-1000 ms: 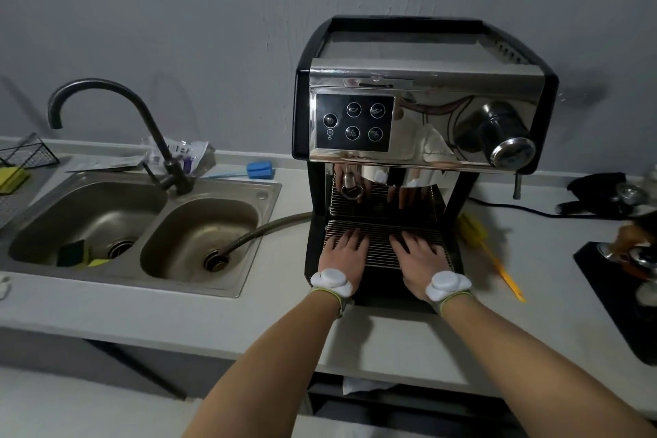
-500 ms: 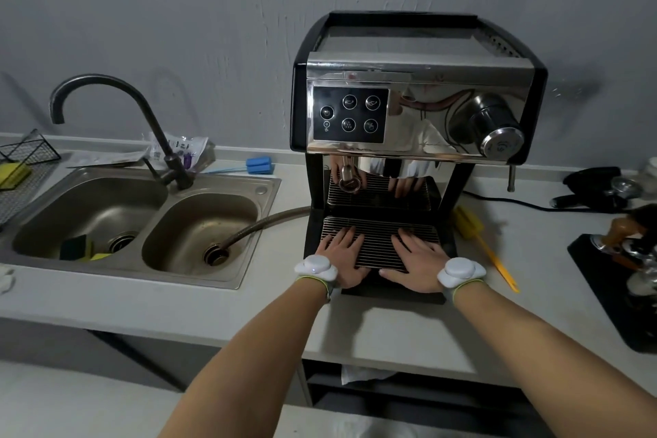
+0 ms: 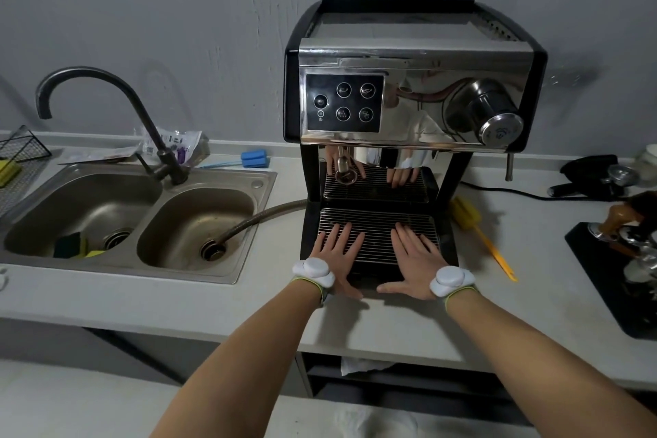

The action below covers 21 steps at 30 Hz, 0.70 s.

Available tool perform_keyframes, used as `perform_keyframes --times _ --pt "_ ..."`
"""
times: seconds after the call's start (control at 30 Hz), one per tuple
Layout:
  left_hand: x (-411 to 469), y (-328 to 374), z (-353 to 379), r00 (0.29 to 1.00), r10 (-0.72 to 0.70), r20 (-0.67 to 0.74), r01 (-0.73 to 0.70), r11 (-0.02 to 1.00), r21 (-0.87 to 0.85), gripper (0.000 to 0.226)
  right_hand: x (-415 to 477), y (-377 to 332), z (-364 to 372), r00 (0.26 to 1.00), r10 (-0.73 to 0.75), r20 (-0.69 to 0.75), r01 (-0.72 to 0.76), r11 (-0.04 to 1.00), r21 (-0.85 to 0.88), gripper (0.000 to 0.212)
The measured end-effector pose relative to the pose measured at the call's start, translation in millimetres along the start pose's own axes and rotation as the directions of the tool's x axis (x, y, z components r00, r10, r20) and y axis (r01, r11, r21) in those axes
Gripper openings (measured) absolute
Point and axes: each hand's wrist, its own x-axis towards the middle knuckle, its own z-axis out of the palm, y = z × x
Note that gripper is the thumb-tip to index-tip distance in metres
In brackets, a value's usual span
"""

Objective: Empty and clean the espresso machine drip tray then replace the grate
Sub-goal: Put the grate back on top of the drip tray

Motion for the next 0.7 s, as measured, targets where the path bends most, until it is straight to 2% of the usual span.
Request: perform_keyframes --times 0.2,0.43,0.7 --pt "14.7 -3.4 -2.4 1.000 -0.009 -0.022 0.010 1.000 0.027 0.113 18.0 7.6 -1.1 1.000 0.007 -0.007 -0.007 1.000 0.001 0.129" --pt "15.5 -3.2 -2.3 1.000 -0.015 0.020 0.015 1.000 0.019 0.113 21.9 10.1 5.5 1.000 -0.001 -0.022 0.001 1.000 -0.018 0.133" --pt "7.7 5.1 -10.4 0.997 -0.071 0.037 0.073 0.996 -0.054 0.112 13.8 1.3 -3.5 1.000 0.027 0.002 -0.027 0.999 -0.016 0.128"
